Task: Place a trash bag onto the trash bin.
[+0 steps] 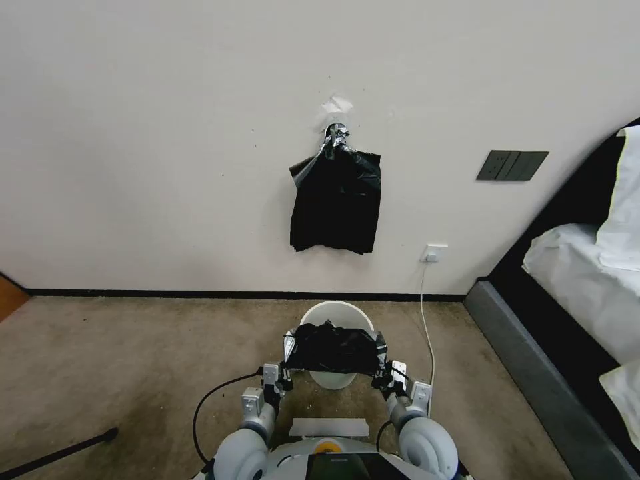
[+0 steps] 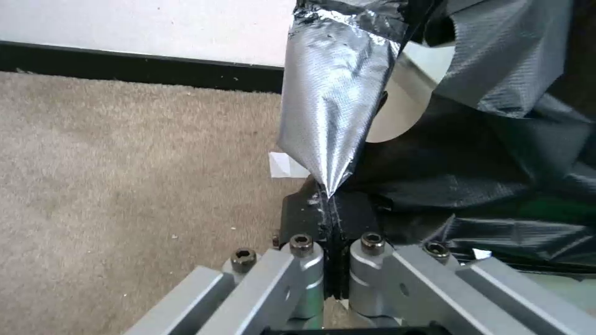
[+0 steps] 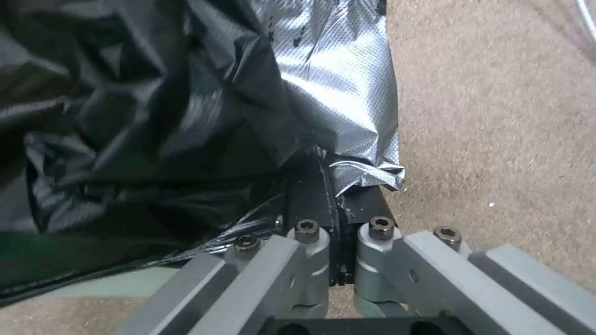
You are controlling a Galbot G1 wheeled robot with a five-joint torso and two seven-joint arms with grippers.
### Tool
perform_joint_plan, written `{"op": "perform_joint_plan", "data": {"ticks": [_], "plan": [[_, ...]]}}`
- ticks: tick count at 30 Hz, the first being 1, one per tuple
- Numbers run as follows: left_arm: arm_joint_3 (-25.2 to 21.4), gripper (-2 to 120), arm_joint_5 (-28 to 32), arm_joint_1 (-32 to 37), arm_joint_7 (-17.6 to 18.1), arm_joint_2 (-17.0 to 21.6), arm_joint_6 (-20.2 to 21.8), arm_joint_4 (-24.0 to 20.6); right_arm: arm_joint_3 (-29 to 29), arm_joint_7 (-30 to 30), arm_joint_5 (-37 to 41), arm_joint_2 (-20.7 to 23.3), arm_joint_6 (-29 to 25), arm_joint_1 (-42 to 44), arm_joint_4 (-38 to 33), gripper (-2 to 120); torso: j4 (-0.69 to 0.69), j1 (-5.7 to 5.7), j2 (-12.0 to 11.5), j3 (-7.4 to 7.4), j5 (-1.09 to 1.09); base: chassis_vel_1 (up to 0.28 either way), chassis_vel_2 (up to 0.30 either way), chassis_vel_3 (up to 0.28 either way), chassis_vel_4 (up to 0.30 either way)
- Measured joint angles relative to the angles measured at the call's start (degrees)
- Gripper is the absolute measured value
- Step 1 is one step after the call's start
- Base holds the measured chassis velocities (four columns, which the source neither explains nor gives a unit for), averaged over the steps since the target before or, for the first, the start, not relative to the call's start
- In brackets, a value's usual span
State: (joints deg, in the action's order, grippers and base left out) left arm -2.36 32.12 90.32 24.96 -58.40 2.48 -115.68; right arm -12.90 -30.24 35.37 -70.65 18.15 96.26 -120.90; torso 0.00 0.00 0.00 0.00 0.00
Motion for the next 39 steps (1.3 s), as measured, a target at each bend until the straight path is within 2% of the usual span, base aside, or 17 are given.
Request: {"op": "perform_joint_plan", "data": {"ticks": [5,7,9,13,14,16,18,21,22,24,26,29,30,33,34,36,39], "plan": [[-0.8,5,-0.2,1.0,-0.2,0.7,1.3,-1.1,0.1,0.0,-0.5,0.0,-0.2,1.5,-1.1,17,0.0,0.0,0.0,0.0,0.0,0.0,0.0,0.0,0.0],[-1.5,15,-1.1,1.6,-0.2,1.2,2.0,-1.4,0.0,-0.1,-0.7,0.2,-0.2,2.5,-2.0,26,0.0,0.0,0.0,0.0,0.0,0.0,0.0,0.0,0.0],[-1.7,19,-1.3,1.8,-0.3,1.3,2.2,-1.5,0.0,-0.2,-0.8,0.3,-0.2,3.0,-2.4,28,0.0,0.0,0.0,0.0,0.0,0.0,0.0,0.0,0.0],[-2.5,36,-3.1,2.8,-1.0,1.8,2.3,-2.1,-0.4,-0.7,-1.0,0.4,-0.2,5.1,-4.9,46,0.0,0.0,0.0,0.0,0.0,0.0,0.0,0.0,0.0],[-2.5,36,-3.1,2.8,-1.0,1.8,2.3,-2.1,-0.4,-0.7,-1.0,0.4,-0.2,5.1,-4.9,46,0.0,0.0,0.0,0.0,0.0,0.0,0.0,0.0,0.0],[-2.9,48,-4.3,3.4,-1.6,2.3,2.3,-2.9,-0.9,-0.8,-1.8,0.6,-0.2,6.3,-6.4,60,0.0,0.0,0.0,0.0,0.0,0.0,0.0,0.0,0.0],[-3.1,52,-4.6,3.6,-1.8,2.5,2.3,-3.1,-1.0,-0.8,-2.3,0.7,-0.2,6.7,-6.7,63,0.0,0.0,0.0,0.0,0.0,0.0,0.0,0.0,0.0],[-4.1,67,-5.8,4.3,-3.4,3.4,2.2,-4.0,-1.5,-0.8,-3.3,1.0,-0.7,8.1,-8.1,76,0.0,0.0,0.0,0.0,0.0,0.0,0.0,0.0,0.0],[-4.1,67,-5.8,4.3,-3.4,3.4,2.2,-4.0,-1.5,-0.8,-3.3,1.0,-0.7,8.1,-8.1,76,0.0,0.0,0.0,0.0,0.0,0.0,0.0,0.0,0.0],[-4.9,78,-6.8,5.1,-4.6,4.2,2.1,-4.5,-1.7,-0.8,-3.6,1.1,-1.1,9.2,-9.3,88,0.0,0.0,0.0,0.0,0.0,0.0,0.0,0.0,0.0],[-5.2,81,-7.2,5.4,-4.8,4.3,1.8,-4.6,-1.9,-0.8,-3.8,1.1,-1.3,9.6,-9.8,90,0.0,0.0,0.0,0.0,0.0,0.0,0.0,0.0,0.0],[-6.8,95,-9.0,6.7,-4.9,4.3,-0.4,-5.3,-3.3,0.5,-5.1,1.2,-3.1,11.4,-12.3,99,0.0,0.0,0.0,0.0,0.0,0.0,0.0,0.0,0.0],[-6.8,95,-9.0,6.7,-4.9,4.3,-0.4,-5.3,-3.3,0.5,-5.1,1.2,-3.1,11.4,-12.3,99,0.0,0.0,0.0,0.0,0.0,0.0,0.0,0.0,0.0],[-8.6,99,-10.7,8.1,-7.1,4.1,-6.6,-5.7,-5.3,3.8,-6.3,2.3,-5.8,11.8,-14.2,100,0.0,0.0,0.0,0.0,0.0,0.0,0.0,0.0,0.0],[-8.6,99,-10.7,8.1,-7.1,4.1,-6.6,-5.7,-5.3,3.8,-6.3,2.3,-5.8,11.8,-14.2,100,0.0,0.0,0.0,0.0,0.0,0.0,0.0,0.0,0.0],[-10.7,100,-12.5,9.6,-10.0,3.1,-12.5,-5.5,-7.5,9.7,-6.0,4.2,-6.9,10.6,-15.3,100,0.0,0.0,0.0,0.0,0.01,0.0,0.0,0.0,0.0],[-12.4,100,-13.9,10.4,-11.1,1.6,-16.2,-5.2,-9.1,15.8,-5.6,6.1,-7.1,8.7,-15.1,100,-0.01,0.0,0.0,0.0,0.01,0.0,0.0,0.0,0.0]]}}
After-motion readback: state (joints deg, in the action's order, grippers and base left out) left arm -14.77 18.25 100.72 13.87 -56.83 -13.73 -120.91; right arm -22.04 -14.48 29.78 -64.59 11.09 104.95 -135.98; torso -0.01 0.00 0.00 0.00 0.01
